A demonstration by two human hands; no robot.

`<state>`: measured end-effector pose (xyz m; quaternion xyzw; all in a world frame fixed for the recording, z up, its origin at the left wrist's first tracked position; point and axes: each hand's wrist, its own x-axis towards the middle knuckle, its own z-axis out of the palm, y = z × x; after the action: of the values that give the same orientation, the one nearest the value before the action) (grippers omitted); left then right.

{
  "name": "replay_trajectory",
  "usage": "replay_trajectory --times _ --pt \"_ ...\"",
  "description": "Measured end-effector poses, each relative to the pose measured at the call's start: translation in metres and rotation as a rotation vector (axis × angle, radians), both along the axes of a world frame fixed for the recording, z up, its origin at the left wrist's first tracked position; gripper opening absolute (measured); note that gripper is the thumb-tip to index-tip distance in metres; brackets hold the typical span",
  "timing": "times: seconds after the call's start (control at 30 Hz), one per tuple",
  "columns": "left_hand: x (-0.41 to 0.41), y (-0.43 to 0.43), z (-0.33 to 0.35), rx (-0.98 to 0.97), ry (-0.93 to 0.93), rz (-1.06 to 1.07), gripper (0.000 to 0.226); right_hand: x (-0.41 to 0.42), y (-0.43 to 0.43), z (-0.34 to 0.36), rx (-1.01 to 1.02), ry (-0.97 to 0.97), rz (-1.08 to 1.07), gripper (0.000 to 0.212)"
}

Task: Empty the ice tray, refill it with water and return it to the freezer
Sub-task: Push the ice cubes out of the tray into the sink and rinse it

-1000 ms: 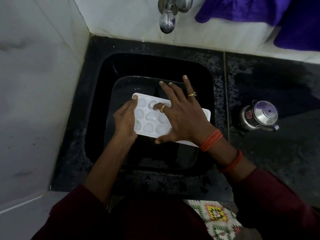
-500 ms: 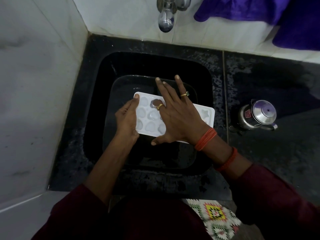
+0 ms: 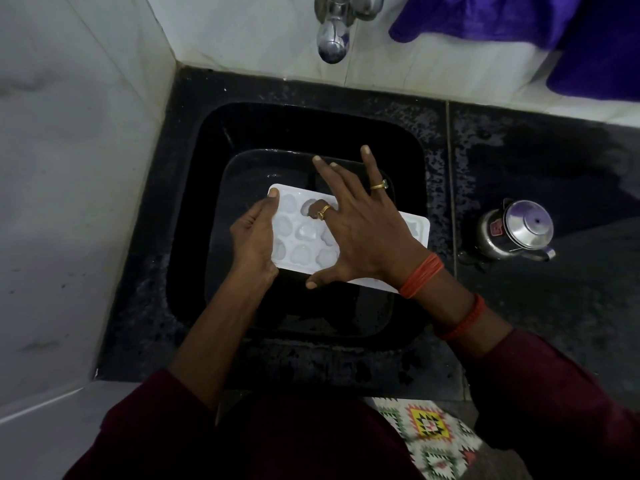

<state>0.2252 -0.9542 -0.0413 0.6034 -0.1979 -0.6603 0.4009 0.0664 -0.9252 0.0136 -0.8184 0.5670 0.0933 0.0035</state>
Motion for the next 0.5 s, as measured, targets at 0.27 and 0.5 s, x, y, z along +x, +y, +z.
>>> replay_trajectory --times 0.27,0.5 --pt "0.0023 -0.0039 -0.0008 0.004 -0.002 -0.003 0.04 0.0017 -0.0003 -0.0026 -0.01 -0.008 -0.003 0.118" --pt "0.0019 -0.0054 0.001 -0.004 0.003 0.013 0.03 0.0004 -0.0022 -0.0049 -0.028 -0.035 -0.015 0.119"
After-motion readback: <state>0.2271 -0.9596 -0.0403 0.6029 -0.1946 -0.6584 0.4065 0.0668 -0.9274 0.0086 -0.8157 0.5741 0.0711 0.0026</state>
